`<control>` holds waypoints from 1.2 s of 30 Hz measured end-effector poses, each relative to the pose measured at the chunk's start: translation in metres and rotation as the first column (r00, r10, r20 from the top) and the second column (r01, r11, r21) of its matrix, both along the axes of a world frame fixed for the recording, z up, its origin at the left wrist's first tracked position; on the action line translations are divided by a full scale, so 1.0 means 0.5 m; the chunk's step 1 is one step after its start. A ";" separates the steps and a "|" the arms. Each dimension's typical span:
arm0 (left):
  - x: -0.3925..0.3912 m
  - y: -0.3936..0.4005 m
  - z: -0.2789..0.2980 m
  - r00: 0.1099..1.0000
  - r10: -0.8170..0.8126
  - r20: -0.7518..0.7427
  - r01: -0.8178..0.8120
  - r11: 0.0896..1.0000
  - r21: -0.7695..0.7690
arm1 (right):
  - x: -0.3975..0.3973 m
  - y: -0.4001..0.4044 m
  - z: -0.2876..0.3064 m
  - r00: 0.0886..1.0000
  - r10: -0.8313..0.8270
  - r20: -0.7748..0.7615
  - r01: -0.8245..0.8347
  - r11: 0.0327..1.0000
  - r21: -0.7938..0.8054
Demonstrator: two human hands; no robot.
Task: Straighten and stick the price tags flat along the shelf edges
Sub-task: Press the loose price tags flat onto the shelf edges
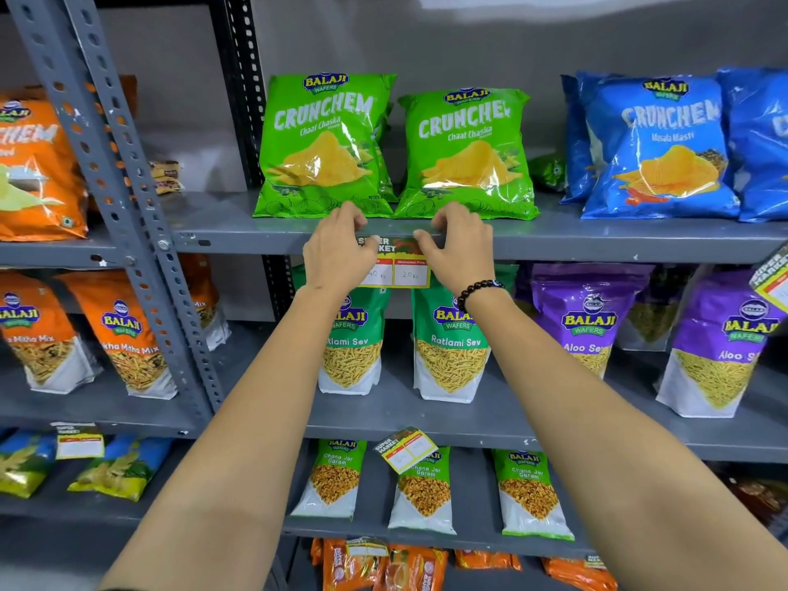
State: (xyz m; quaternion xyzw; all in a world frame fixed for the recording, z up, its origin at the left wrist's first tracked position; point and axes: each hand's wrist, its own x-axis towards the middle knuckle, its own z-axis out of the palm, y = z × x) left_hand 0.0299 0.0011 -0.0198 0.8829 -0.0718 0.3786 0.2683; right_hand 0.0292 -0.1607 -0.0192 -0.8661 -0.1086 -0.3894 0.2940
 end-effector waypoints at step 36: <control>-0.067 0.000 -0.671 0.797 0.138 -0.588 0.011 0.970 0.243 | -0.026 -0.011 -0.579 0.903 -0.044 -0.428 -0.274 0.707 -0.651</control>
